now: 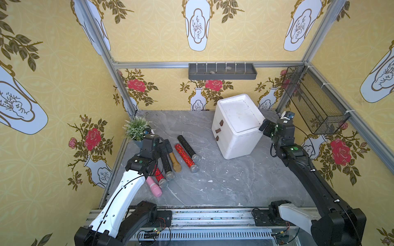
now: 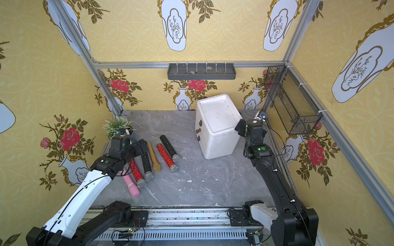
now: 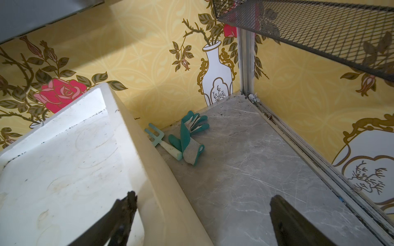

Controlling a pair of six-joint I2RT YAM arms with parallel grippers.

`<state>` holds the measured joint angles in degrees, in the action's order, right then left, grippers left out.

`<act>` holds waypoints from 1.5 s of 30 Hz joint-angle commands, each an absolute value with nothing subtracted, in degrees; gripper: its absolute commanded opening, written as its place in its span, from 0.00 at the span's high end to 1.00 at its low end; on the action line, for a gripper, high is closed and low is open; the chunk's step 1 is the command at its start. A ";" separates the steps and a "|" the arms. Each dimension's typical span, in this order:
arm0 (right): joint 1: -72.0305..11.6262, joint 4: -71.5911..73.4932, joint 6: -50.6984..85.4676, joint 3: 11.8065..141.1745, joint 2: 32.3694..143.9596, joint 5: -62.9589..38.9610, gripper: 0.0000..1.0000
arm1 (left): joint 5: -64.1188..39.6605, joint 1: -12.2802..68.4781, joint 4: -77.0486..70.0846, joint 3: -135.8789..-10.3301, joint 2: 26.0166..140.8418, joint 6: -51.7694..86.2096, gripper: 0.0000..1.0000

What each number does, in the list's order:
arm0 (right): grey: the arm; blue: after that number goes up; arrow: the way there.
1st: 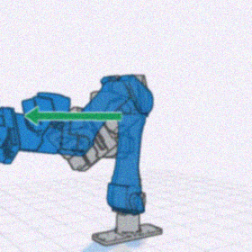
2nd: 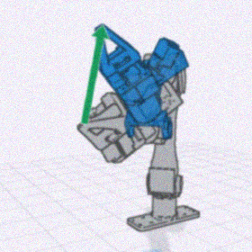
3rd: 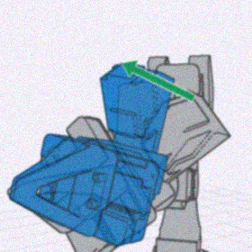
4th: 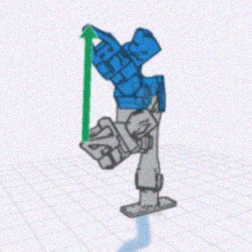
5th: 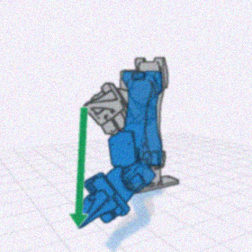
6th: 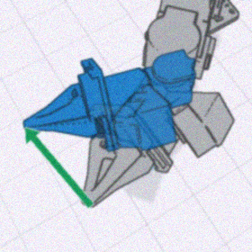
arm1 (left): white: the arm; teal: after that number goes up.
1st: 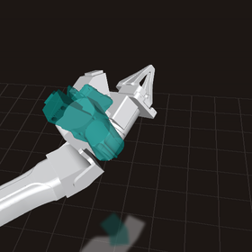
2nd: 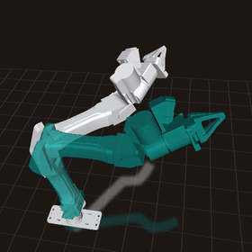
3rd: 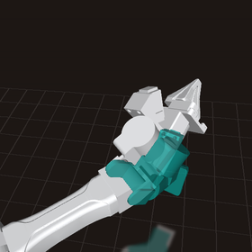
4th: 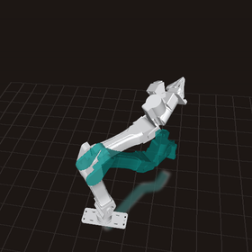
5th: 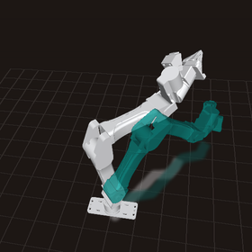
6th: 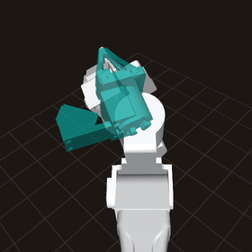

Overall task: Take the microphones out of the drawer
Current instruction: Reset both arms

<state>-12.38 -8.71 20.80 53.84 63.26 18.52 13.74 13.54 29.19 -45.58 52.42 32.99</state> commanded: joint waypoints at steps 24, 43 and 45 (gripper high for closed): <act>-4.61 -21.25 13.93 54.33 57.83 22.52 0.02 | 19.68 6.86 3.58 -26.53 49.49 19.58 0.00; -3.28 41.59 0.56 18.56 79.18 11.00 0.02 | 10.22 7.33 -53.07 -8.86 61.34 3.21 0.00; -3.52 49.91 0.12 15.95 81.26 12.35 0.02 | 13.01 7.38 -65.09 -5.43 68.39 4.09 0.00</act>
<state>-3.11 31.42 5.23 18.15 79.48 9.26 13.04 7.51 -45.15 -8.99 63.13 5.37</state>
